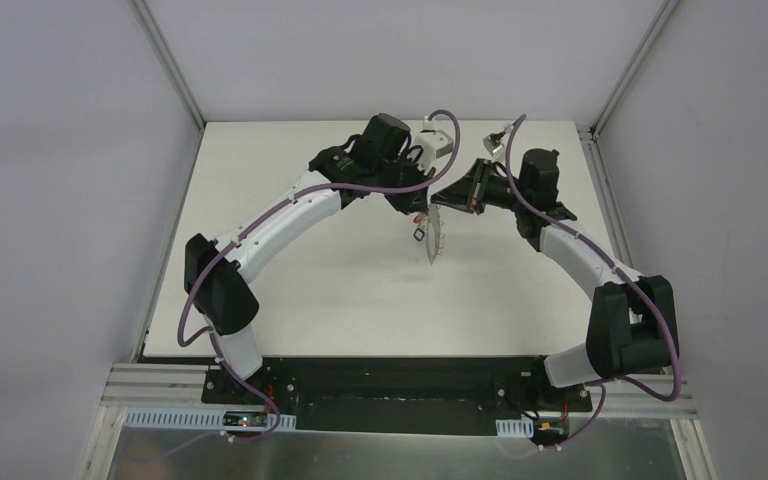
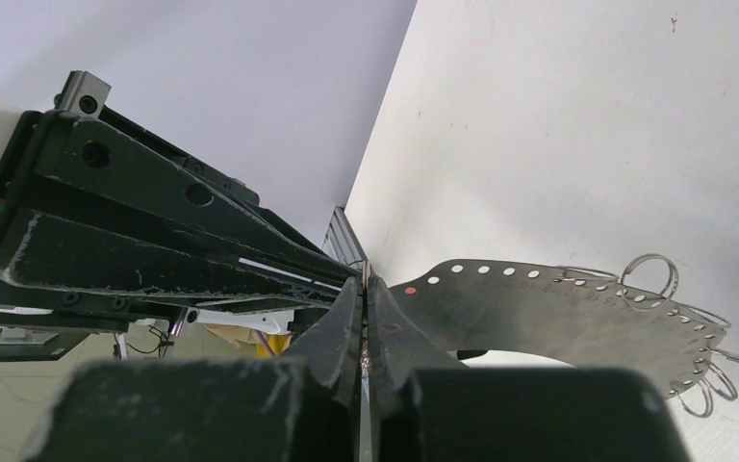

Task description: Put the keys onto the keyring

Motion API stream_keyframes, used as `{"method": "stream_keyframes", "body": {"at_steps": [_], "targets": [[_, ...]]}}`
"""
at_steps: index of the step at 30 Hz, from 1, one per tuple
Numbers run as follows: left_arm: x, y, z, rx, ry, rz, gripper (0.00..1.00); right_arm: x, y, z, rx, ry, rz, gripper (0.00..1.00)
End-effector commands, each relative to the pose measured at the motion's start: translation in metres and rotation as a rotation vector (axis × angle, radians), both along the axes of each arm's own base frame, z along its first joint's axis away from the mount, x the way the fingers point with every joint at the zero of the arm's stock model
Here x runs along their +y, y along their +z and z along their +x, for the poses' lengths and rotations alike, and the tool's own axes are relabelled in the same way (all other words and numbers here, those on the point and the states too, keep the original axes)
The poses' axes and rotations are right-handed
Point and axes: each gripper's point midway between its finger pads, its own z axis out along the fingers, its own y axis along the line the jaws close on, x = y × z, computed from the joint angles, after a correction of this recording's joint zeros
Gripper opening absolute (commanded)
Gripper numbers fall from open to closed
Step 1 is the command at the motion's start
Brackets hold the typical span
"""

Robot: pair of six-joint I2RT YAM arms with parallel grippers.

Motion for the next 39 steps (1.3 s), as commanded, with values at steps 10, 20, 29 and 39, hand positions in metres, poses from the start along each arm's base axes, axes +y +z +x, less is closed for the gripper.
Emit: {"method": "stream_keyframes", "body": {"at_steps": [10,20,29,39], "targets": [[-0.026,0.016,-0.027,0.118,-0.071,-0.114,0.03,-0.007,0.014,0.012,-0.092,-0.059,-0.001,0.0],[-0.008,0.011,-0.024,0.105,-0.049,-0.09,0.06,-0.014,0.026,0.005,-0.168,-0.027,0.027,0.0],[0.005,0.008,-0.02,0.136,-0.056,-0.106,0.08,-0.017,0.038,-0.006,-0.281,0.038,0.062,0.0],[0.006,0.011,-0.019,0.127,-0.088,-0.115,0.06,-0.018,0.035,-0.01,-0.308,0.06,0.052,0.0]]}}
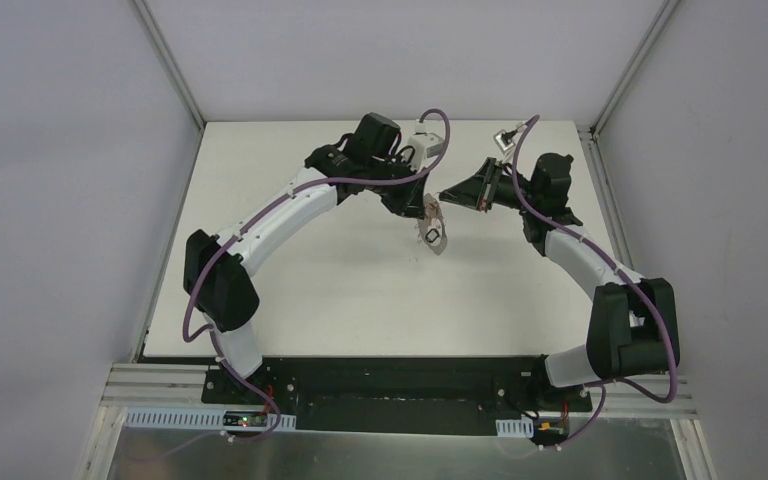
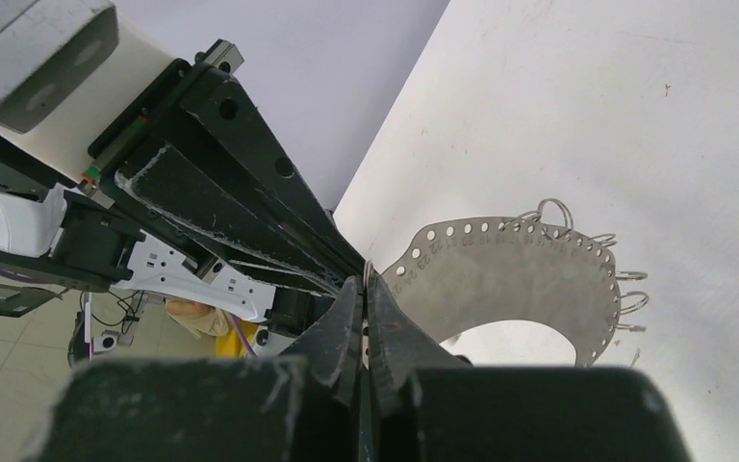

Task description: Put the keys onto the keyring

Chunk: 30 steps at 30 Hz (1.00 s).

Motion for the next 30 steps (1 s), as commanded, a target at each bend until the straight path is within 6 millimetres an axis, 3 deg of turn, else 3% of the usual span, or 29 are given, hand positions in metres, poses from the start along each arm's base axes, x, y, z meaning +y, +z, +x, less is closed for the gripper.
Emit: {"method": "stream_keyframes", "body": {"at_steps": [1,8,14,22,30], "targets": [[0.003,0.022,-0.011,-0.034,-0.05,-0.041,0.06,-0.002,0.028,-0.01,-0.155,0.036,0.017,0.0],[0.002,0.033,-0.012,-0.032,-0.087,-0.085,0.12,-0.001,0.032,-0.023,-0.236,0.102,0.013,0.0],[-0.002,0.055,-0.004,0.029,-0.092,-0.222,0.19,0.0,0.039,-0.036,-0.311,0.166,0.029,0.0],[-0.016,0.071,-0.016,0.136,-0.17,-0.36,0.23,0.002,0.037,-0.044,-0.326,0.206,0.035,0.0],[-0.02,0.072,-0.023,0.179,-0.202,-0.404,0.24,0.002,0.036,-0.046,-0.325,0.217,0.034,0.0]]}}
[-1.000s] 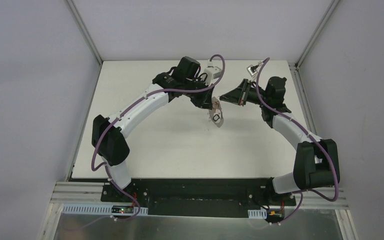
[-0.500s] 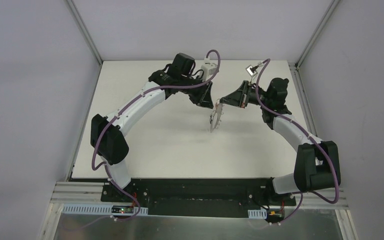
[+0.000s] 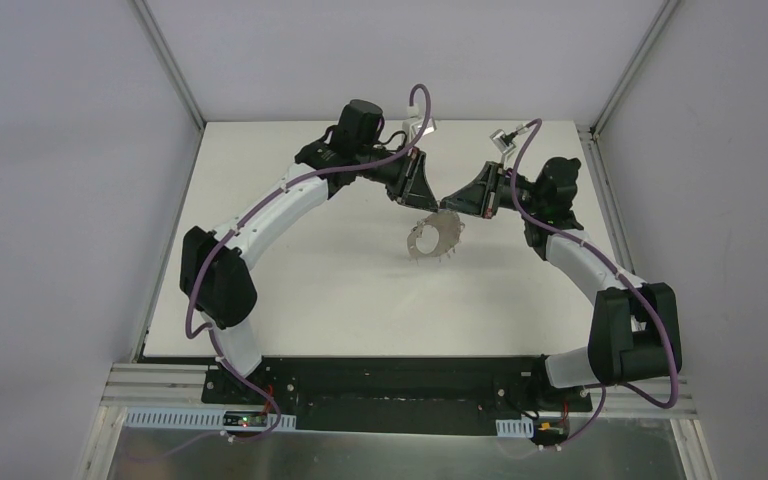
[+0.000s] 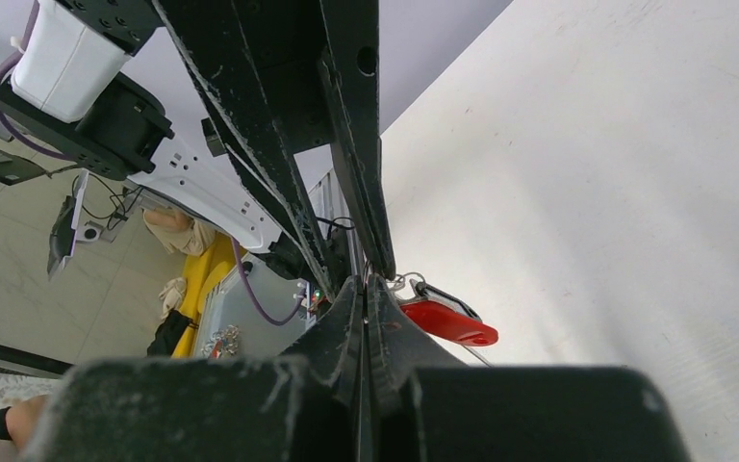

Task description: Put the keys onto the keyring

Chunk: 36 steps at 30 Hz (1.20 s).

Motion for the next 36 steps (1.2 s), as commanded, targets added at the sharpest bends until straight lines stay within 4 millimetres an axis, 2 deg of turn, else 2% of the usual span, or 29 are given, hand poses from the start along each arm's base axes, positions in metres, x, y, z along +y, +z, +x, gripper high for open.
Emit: {"method": "stream_keyframes", "body": {"at_steps": [1,8,14,19,23,27,31,36], "targets": [[-0.004,0.02,-0.011,0.004,-0.053,-0.075,0.23,0.0,0.017,-0.013,-0.108,0.036,0.015,0.0],[-0.003,0.016,-0.013,0.015,-0.06,-0.073,0.15,0.0,0.015,-0.014,-0.106,0.038,0.014,0.0],[-0.003,0.015,-0.014,0.019,-0.061,-0.074,0.0,0.0,0.014,-0.012,-0.101,0.034,0.014,0.0],[-0.003,0.014,-0.011,0.027,-0.05,-0.044,0.0,0.0,0.015,-0.014,-0.115,0.041,0.012,0.01],[0.006,0.006,-0.016,0.022,-0.05,0.063,0.0,-0.001,0.016,-0.02,-0.151,0.072,0.002,0.17],[0.015,-0.002,-0.031,0.032,-0.085,0.18,0.0,-0.001,0.02,-0.022,-0.181,0.093,-0.003,0.29],[0.018,-0.009,-0.042,0.053,-0.111,0.254,0.0,0.005,0.019,-0.03,-0.185,0.139,-0.005,0.34],[0.014,-0.003,-0.047,0.039,-0.127,0.234,0.0,0.014,0.015,-0.042,-0.195,0.204,-0.011,0.35]]}}
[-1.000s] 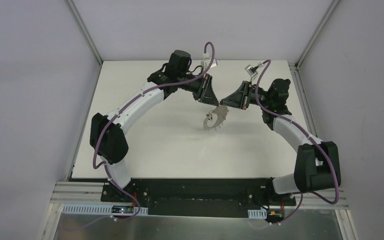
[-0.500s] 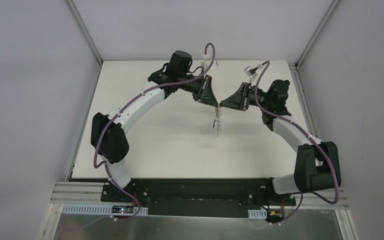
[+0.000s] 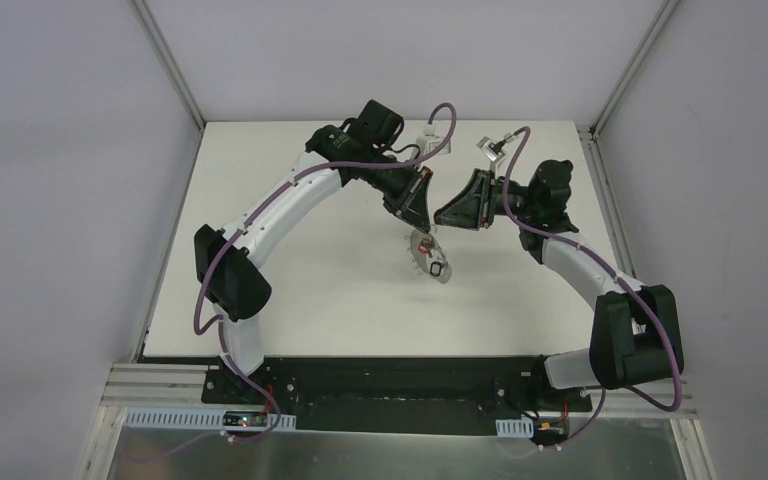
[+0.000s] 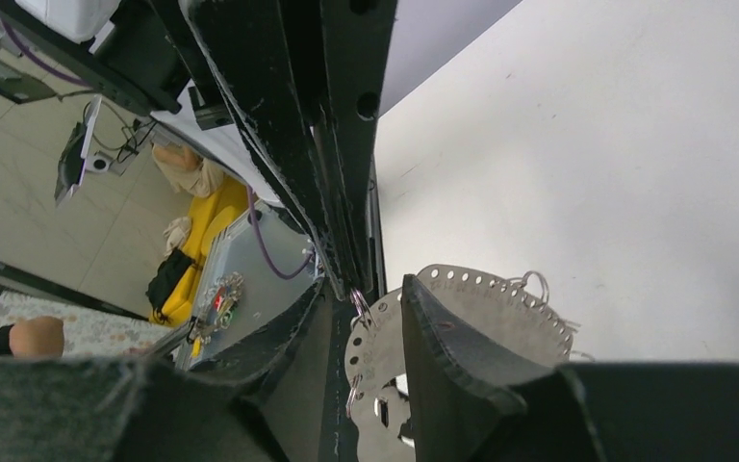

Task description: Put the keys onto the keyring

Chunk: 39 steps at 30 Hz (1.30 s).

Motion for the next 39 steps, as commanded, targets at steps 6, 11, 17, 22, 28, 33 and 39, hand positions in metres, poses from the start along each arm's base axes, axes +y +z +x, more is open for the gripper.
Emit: {"method": "stream_keyframes", "body": {"at_steps": [6,11,17,22,28,33,39], "targets": [[-0.003,0.017,-0.014,-0.006,-0.06,-0.048,0.0,0.01,0.011,-0.024,-0.127,0.125,-0.012,0.33],[-0.003,0.017,-0.015,-0.011,-0.066,-0.059,0.0,0.01,0.011,-0.029,-0.128,0.148,-0.015,0.28],[-0.002,0.017,-0.016,-0.022,-0.069,-0.071,0.0,0.009,0.009,-0.031,-0.128,0.155,-0.024,0.19],[-0.002,0.015,-0.015,-0.022,-0.07,-0.067,0.0,0.01,0.012,-0.031,-0.126,0.159,-0.023,0.0],[0.003,0.009,-0.009,-0.052,-0.065,-0.061,0.01,0.009,0.016,-0.029,-0.129,0.143,-0.022,0.0],[0.01,0.01,0.003,-0.125,-0.032,-0.097,0.2,0.004,0.019,-0.027,-0.134,0.124,-0.024,0.0],[0.009,0.001,0.006,-0.238,-0.095,-0.16,0.47,0.004,0.023,-0.029,-0.111,0.131,-0.022,0.0]]}}
